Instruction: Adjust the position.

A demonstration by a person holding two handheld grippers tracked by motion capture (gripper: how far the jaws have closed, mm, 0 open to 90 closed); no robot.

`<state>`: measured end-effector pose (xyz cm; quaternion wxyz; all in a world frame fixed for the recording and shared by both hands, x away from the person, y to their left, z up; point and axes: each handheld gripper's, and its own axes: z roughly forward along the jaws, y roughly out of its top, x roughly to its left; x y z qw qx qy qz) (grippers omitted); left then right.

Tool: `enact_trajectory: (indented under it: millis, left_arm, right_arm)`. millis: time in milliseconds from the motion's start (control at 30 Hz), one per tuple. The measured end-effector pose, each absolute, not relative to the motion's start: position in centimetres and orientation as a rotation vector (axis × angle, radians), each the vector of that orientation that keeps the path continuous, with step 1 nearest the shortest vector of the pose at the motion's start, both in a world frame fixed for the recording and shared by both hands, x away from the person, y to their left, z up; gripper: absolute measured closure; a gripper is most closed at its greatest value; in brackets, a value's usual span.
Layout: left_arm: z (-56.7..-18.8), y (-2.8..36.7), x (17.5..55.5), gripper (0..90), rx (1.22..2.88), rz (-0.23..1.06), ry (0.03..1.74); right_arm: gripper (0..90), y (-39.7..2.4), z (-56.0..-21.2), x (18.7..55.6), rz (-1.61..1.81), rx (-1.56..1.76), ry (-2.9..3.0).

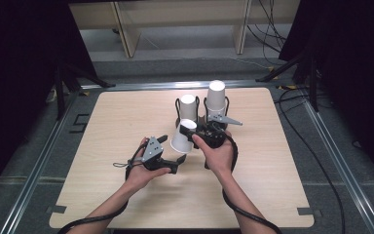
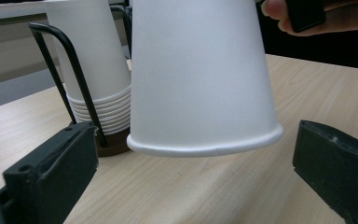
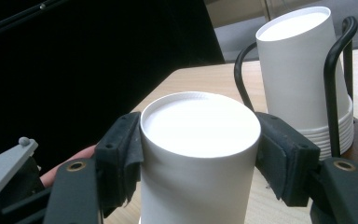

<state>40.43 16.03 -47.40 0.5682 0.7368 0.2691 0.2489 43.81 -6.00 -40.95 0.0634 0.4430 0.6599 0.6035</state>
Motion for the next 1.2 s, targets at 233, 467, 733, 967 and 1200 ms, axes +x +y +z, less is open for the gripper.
enact_trajectory:
  millis: [233, 467, 733, 967, 1200]
  left_arm:
    - [-47.4, 15.8, 40.6, 0.0, 1.719, 0.598, 0.651]
    - [-47.3, 15.5, 40.8, 0.0, 1.714, 0.596, 0.644]
    - [-47.2, 15.2, 40.8, 0.0, 1.712, 0.59, 0.64]
    - [-47.2, 15.2, 40.8, 0.0, 1.707, 0.596, 0.634]
    - [-47.1, 14.7, 40.8, 0.0, 1.715, 0.588, 0.621]
  right_arm:
    - [35.7, -5.8, -40.7, 43.8, 1.842, 1.344, 1.988]
    - [35.7, -5.6, -40.8, 43.8, 1.844, 1.344, 1.981]
    - [35.8, -5.6, -40.7, 43.8, 1.853, 1.345, 1.983]
    - [35.8, -6.3, -40.8, 43.8, 1.864, 1.357, 1.943]
    - [35.9, -8.1, -40.6, 43.8, 1.881, 1.409, 1.878]
